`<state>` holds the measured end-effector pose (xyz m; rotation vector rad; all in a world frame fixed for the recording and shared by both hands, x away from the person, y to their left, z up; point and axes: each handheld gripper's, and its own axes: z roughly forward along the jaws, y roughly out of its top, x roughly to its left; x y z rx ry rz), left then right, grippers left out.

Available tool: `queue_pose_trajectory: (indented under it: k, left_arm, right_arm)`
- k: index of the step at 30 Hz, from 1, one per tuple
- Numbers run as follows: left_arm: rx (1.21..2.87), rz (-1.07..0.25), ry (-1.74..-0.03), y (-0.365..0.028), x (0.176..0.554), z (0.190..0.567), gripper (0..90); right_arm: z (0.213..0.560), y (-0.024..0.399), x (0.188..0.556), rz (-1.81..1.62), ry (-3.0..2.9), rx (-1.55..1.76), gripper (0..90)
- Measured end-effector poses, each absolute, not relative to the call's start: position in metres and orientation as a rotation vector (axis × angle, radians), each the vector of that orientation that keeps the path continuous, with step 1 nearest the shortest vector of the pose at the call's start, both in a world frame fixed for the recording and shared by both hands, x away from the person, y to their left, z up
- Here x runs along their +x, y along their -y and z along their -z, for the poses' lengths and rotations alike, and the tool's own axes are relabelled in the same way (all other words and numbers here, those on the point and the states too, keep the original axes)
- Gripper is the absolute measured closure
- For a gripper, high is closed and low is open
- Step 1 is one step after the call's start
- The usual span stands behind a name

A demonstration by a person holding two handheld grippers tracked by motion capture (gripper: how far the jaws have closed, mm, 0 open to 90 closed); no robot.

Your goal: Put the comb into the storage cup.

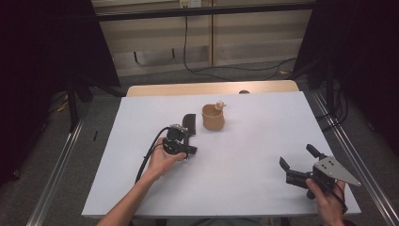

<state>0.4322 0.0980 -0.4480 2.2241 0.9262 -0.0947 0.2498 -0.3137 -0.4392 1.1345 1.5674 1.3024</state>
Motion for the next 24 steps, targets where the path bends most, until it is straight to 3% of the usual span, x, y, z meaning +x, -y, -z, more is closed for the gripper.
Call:
queue_pose_trajectory:
  k: [24]
  left_arm:
    - [2.255,0.108,-0.945,-0.1053,0.4331,0.4450,90.0]
  right_arm:
    - [0.4390,0.3139,0.2492,-1.302,-1.568,1.133,0.0]
